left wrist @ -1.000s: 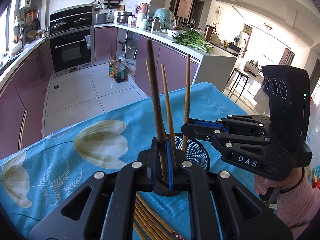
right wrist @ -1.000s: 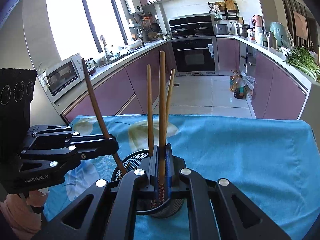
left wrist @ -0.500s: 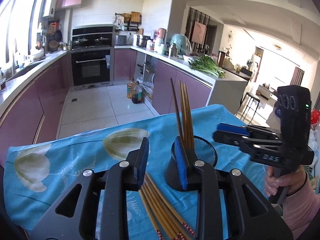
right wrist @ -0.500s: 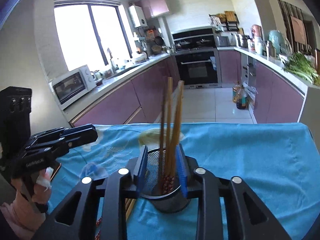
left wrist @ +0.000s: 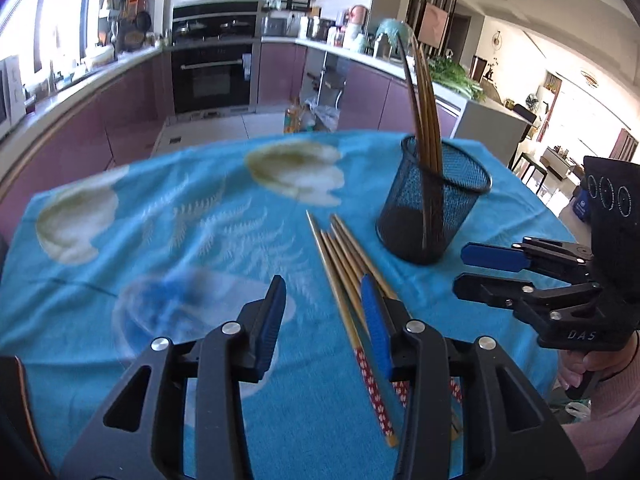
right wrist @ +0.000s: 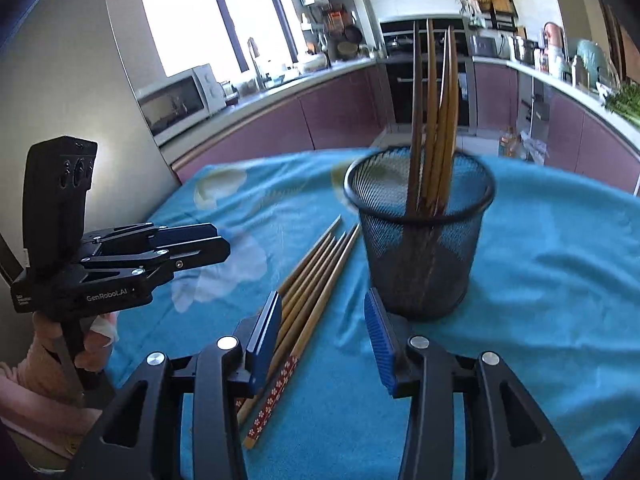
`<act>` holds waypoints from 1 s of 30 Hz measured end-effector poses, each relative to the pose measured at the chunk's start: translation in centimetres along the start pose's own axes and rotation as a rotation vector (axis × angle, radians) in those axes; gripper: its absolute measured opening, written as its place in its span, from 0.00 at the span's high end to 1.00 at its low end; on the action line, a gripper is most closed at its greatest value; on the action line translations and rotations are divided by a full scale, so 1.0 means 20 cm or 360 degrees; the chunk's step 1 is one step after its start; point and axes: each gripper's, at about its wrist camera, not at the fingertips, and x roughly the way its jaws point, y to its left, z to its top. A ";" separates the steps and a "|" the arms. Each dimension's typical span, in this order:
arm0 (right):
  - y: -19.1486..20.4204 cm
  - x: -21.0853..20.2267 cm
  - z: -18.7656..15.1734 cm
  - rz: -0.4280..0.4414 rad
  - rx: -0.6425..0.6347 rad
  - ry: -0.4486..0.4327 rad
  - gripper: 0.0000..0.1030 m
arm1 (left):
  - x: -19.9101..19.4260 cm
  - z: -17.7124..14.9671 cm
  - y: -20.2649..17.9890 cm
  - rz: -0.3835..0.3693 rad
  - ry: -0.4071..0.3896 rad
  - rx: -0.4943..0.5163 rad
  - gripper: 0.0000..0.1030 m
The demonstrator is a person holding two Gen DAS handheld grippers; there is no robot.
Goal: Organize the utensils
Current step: 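Return the left tool to the chopstick row and grasp one while the right tool grasps another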
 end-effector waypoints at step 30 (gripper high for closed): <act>0.03 0.22 -0.02 -0.0128 0.0004 0.0167 0.63 | 0.27 -0.07 -0.06 0.0070 0.0200 0.0050 0.63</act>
